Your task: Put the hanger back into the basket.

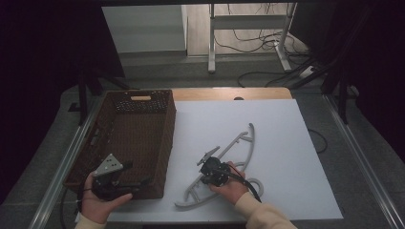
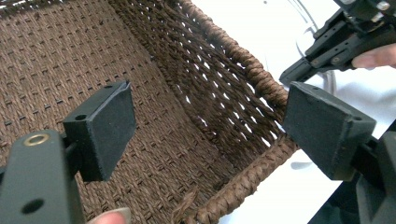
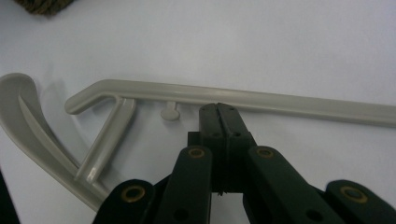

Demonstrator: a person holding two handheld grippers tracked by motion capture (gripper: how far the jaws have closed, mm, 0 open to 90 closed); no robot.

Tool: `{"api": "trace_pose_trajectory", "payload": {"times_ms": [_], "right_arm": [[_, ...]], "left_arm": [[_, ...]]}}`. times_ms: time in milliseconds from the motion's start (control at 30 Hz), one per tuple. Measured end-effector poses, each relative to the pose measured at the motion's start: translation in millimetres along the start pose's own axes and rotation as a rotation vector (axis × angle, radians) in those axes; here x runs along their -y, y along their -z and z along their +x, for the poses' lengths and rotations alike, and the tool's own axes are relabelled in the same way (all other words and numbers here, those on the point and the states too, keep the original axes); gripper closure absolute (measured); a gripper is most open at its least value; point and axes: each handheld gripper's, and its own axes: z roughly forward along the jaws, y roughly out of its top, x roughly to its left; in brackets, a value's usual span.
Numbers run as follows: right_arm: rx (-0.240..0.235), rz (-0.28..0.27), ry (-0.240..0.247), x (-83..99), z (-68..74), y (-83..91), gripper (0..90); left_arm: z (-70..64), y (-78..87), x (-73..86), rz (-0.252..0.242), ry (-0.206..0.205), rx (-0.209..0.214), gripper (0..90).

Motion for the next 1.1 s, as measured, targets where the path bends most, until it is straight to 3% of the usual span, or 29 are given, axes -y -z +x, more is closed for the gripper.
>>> {"api": "trace_pose_trajectory", "payload": {"times_ms": [133,300,600,833,900,967,1033,1100], "right_arm": [[-0.004,-0.014,0.001,-1.4,-1.4,1.2,89.8],[-0.001,-0.075,-0.037,7.6,-17.1,28.9,89.7],[0.008,-0.190,-0.100,63.2,-58.4,93.1,89.6],[0.022,-0.234,-0.189,105.3,-79.0,120.5,86.3],[0.042,-0.239,-0.213,117.1,-84.5,124.8,80.3],[0.064,-0.256,-0.236,127.2,-89.9,126.8,60.1],[0.071,-0.279,-0.254,134.9,-94.3,128.3,46.6],[0.076,-0.293,-0.262,137.5,-95.5,129.0,41.6]], "left_arm": [[0.4,0.2,0.5,-0.001,0.001,0.001,17.2],[-0.5,0.8,0.4,-0.003,-0.004,0.003,17.2],[-1.4,0.3,-0.4,-0.002,-0.002,0.004,17.1],[-4.5,0.6,-2.2,-0.007,-0.006,0.013,17.1],[-4.6,0.7,-2.4,-0.007,-0.006,0.013,17.1],[-5.5,0.3,-2.8,-0.005,-0.012,0.008,17.1],[-6.3,-0.3,-2.7,-0.004,-0.014,0.009,17.1],[-6.7,-0.6,-2.8,-0.003,-0.014,0.009,17.0]]}}
